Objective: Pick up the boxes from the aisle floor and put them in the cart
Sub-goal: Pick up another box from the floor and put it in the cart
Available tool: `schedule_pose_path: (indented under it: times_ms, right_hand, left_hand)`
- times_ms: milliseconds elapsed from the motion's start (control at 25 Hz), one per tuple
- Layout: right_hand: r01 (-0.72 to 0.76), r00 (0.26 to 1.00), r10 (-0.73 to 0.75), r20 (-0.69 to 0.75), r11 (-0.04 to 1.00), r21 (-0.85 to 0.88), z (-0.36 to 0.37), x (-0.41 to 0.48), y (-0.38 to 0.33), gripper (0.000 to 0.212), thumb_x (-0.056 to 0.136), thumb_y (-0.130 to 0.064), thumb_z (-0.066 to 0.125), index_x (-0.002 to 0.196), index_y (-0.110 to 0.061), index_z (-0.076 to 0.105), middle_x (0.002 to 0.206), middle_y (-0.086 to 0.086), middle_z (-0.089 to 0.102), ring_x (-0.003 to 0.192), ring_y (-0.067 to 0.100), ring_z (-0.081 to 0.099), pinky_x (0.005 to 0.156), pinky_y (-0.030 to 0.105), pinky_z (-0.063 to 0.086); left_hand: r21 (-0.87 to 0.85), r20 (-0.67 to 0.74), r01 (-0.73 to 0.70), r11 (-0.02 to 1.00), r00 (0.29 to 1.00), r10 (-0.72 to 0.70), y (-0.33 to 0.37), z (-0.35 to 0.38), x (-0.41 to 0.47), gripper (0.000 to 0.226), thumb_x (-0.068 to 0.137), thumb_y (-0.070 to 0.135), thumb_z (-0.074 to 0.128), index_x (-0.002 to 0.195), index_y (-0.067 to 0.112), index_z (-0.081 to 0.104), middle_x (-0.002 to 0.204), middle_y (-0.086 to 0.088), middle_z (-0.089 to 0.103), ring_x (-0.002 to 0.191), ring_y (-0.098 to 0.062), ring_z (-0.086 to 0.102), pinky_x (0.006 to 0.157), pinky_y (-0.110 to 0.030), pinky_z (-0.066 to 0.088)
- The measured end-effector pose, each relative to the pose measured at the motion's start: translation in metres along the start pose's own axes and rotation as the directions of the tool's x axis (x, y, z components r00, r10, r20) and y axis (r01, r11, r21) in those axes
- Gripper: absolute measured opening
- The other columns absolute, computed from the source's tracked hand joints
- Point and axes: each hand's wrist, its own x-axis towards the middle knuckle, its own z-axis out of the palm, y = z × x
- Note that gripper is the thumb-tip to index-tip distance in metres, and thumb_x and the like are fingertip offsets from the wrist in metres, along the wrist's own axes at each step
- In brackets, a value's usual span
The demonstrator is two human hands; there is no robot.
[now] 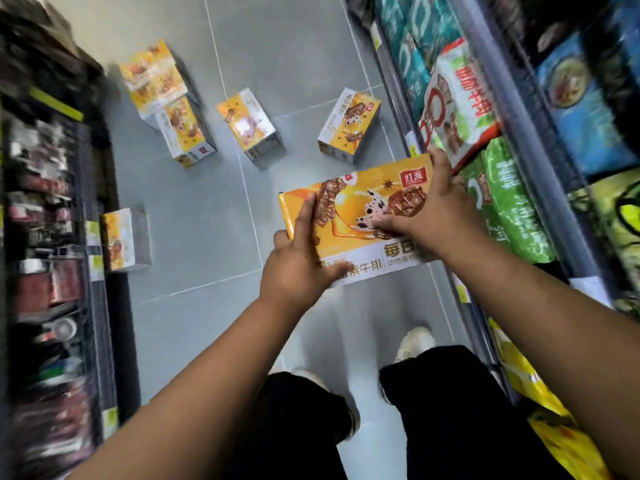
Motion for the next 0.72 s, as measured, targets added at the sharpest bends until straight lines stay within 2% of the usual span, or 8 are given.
schedule_pose_path:
  times_ms: [160,320,520,720]
  right_hand:
    - [0.000,0.995,0.006,-0.097,0.998,0.064,-0.109,-0.090,-0.041,0.136,0.048,-0.075,0.076,0.148,-0.040,-0.009,0.140,0.025,0.039,0.120,0.040,0.050,0.092,0.046,0.046]
    - [-0.032,0.974,0.046,-0.220,0.997,0.069,-0.183,-0.173,-0.062,0.134,0.053,-0.077,0.073,0.149,-0.037,-0.012,0.140,0.024,0.038,0.120,0.039,0.051,0.091,0.046,0.046]
    - [-0.091,0.909,0.165,-0.382,0.975,0.203,-0.208,-0.256,-0.074,0.138,0.049,-0.080,0.071,0.147,-0.041,-0.017,0.145,0.021,0.037,0.124,0.038,0.048,0.092,0.047,0.046]
    - [-0.136,0.842,0.264,-0.471,0.948,0.289,-0.207,-0.352,-0.080,0.133,0.053,-0.077,0.072,0.145,-0.045,-0.019,0.143,0.018,0.040,0.122,0.037,0.049,0.095,0.047,0.047]
  left_hand:
    - [0.071,-0.057,-0.124,0.990,0.990,0.128,0.066,-0.106,-0.067,0.125,0.063,0.056,0.083,0.145,0.057,-0.011,0.126,-0.011,0.049,0.110,-0.034,0.057,0.084,-0.036,0.045]
    - [0.132,-0.056,-0.304,0.944,0.948,0.313,0.116,-0.178,-0.119,0.126,0.059,0.056,0.085,0.144,0.056,-0.007,0.138,-0.010,0.048,0.120,-0.034,0.053,0.093,-0.044,0.048]
    - [0.200,-0.009,-0.502,0.842,0.858,0.513,0.147,-0.230,-0.160,0.125,0.060,0.056,0.085,0.144,0.056,-0.008,0.132,-0.013,0.052,0.117,-0.036,0.054,0.092,-0.044,0.048]
    - [0.238,0.077,-0.634,0.736,0.768,0.636,0.155,-0.254,-0.216,0.125,0.061,0.056,0.085,0.142,0.060,-0.010,0.133,-0.011,0.053,0.114,-0.037,0.058,0.085,-0.041,0.048]
